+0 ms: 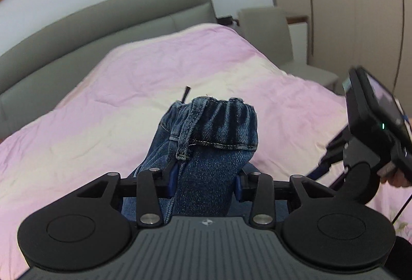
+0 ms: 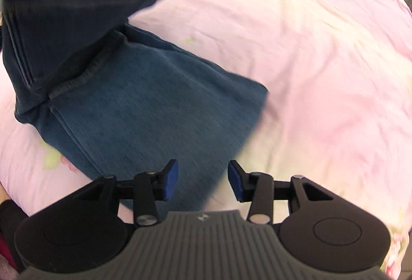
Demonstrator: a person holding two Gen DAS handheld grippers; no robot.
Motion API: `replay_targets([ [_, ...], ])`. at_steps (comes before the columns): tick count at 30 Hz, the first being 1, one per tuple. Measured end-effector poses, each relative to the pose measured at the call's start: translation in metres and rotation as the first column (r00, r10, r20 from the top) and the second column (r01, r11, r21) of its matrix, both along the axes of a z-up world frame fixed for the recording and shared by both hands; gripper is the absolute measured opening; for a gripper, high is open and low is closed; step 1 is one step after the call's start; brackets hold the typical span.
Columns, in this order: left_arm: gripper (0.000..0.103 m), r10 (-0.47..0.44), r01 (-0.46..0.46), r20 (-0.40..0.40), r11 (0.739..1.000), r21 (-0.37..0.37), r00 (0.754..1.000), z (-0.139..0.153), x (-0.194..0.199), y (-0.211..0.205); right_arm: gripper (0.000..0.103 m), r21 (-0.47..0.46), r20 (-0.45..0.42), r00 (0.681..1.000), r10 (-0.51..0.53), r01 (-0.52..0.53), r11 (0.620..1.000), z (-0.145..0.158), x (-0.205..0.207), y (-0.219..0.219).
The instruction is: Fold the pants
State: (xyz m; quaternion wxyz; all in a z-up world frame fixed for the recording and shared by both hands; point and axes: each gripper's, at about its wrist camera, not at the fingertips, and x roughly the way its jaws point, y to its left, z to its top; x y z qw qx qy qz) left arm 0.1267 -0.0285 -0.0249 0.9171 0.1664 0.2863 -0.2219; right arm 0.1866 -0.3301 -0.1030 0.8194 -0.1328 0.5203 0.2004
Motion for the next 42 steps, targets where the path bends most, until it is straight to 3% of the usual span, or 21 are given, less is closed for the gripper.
replay_targets([
  [3, 0.044, -0.054, 0.058, -0.098, 0.997, 0.045, 0.994, -0.042, 0.003, -0.029, 0.040, 0.000, -0.007, 1.000, -0.025, 0.025, 1.000, -0.004, -0.009, -0.015],
  [5, 0.044, -0.065, 0.073, -0.119, 0.995, 0.067, 0.991, -0.069, 0.003, -0.041, 0.040, -0.008, -0.014, 0.999, -0.033, 0.033, 0.999, -0.007, -0.014, -0.022],
  [10, 0.053, -0.098, 0.108, -0.158, 0.993, 0.053, 0.983, -0.089, 0.007, -0.041, 0.040, -0.032, -0.039, 0.999, -0.025, 0.024, 0.999, -0.010, -0.019, -0.026],
  [11, 0.055, -0.109, 0.116, -0.161, 0.993, 0.035, 0.981, -0.088, 0.006, -0.033, 0.040, -0.037, -0.043, 0.999, -0.026, 0.025, 0.999, -0.009, -0.019, -0.025],
  [14, 0.083, -0.155, 0.142, -0.210, 0.987, -0.077, 0.965, -0.083, 0.003, -0.014, 0.041, -0.038, -0.054, 0.998, -0.040, 0.038, 0.999, -0.002, -0.016, -0.026],
  [16, 0.085, -0.191, 0.148, -0.253, 0.972, -0.183, 0.948, -0.074, 0.002, 0.001, 0.043, -0.027, -0.052, 0.997, -0.053, 0.052, 0.998, 0.003, -0.015, -0.028],
  [18, 0.085, -0.183, 0.132, -0.254, 0.969, -0.207, 0.950, -0.068, -0.003, 0.020, 0.044, -0.009, -0.040, 0.997, -0.064, 0.063, 0.998, 0.014, -0.015, -0.026],
  [23, 0.085, -0.117, 0.094, -0.194, 0.988, -0.122, 0.974, -0.062, -0.026, 0.084, 0.045, 0.087, -0.029, 0.995, -0.097, 0.099, 0.991, 0.047, -0.013, -0.021],
  [26, 0.086, -0.039, 0.040, -0.168, 0.999, 0.000, 0.985, -0.069, -0.037, 0.124, 0.046, 0.159, -0.042, 0.991, -0.129, 0.134, 0.978, 0.056, -0.005, -0.013],
  [28, 0.086, 0.013, -0.001, -0.181, 0.998, 0.062, 0.983, -0.080, -0.041, 0.148, 0.060, 0.182, -0.050, 0.986, -0.158, 0.165, 0.969, 0.055, 0.004, -0.007],
  [31, 0.086, 0.085, -0.068, -0.224, 0.994, 0.084, 0.971, -0.098, -0.047, 0.179, 0.066, 0.210, -0.102, 0.969, -0.224, 0.242, 0.948, 0.044, 0.023, 0.000],
  [34, 0.086, 0.126, -0.115, -0.275, 0.992, 0.057, 0.953, -0.114, -0.048, 0.196, 0.067, 0.242, -0.168, 0.940, -0.297, 0.332, 0.912, 0.029, 0.041, 0.001],
  [36, 0.085, 0.142, -0.132, -0.287, 0.990, 0.054, 0.947, -0.123, -0.048, 0.200, 0.067, 0.250, -0.214, 0.913, -0.348, 0.396, 0.884, 0.015, 0.053, -0.002],
  [38, 0.073, 0.153, -0.143, -0.304, 0.988, 0.054, 0.940, -0.128, -0.048, 0.204, 0.066, 0.277, -0.267, 0.881, -0.391, 0.458, 0.845, 0.004, 0.061, -0.008],
  [39, 0.059, 0.162, -0.154, -0.312, 0.987, 0.052, 0.936, -0.130, -0.047, 0.205, 0.054, 0.303, -0.300, 0.863, -0.406, 0.490, 0.817, -0.002, 0.063, -0.011],
  [40, 0.051, 0.176, -0.169, -0.314, 0.984, 0.050, 0.933, -0.130, -0.046, 0.207, 0.032, 0.342, -0.340, 0.847, -0.409, 0.516, 0.785, -0.004, 0.064, -0.014],
  [41, 0.046, 0.183, -0.178, -0.317, 0.983, 0.045, 0.931, -0.129, -0.046, 0.210, 0.031, 0.361, -0.348, 0.838, -0.420, 0.533, 0.765, -0.002, 0.063, -0.015],
  [42, 0.043, 0.186, -0.186, -0.325, 0.982, 0.031, 0.927, -0.128, -0.045, 0.213, 0.029, 0.367, -0.322, 0.851, -0.415, 0.516, 0.774, 0.006, 0.061, -0.012],
])
